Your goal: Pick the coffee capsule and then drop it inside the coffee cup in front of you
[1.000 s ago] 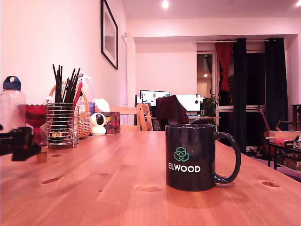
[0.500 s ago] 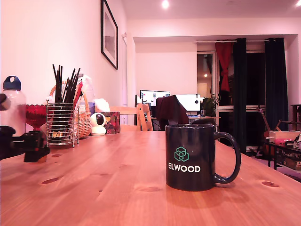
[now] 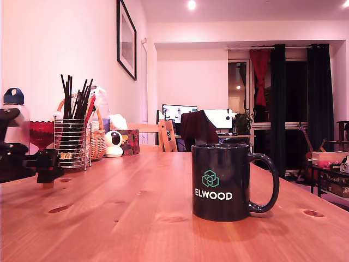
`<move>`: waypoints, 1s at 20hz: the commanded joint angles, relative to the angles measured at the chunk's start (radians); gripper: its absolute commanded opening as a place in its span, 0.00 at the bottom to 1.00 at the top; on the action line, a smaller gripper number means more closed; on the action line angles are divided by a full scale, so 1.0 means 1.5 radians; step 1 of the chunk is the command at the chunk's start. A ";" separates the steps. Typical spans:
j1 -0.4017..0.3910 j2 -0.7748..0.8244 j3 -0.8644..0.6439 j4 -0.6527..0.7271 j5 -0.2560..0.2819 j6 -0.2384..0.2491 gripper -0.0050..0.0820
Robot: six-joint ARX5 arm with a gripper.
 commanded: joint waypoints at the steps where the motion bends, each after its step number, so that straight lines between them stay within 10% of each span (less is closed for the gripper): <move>1: 0.002 0.018 0.014 -0.013 0.003 0.003 0.80; 20: 0.001 0.086 0.092 -0.026 0.003 -0.008 0.79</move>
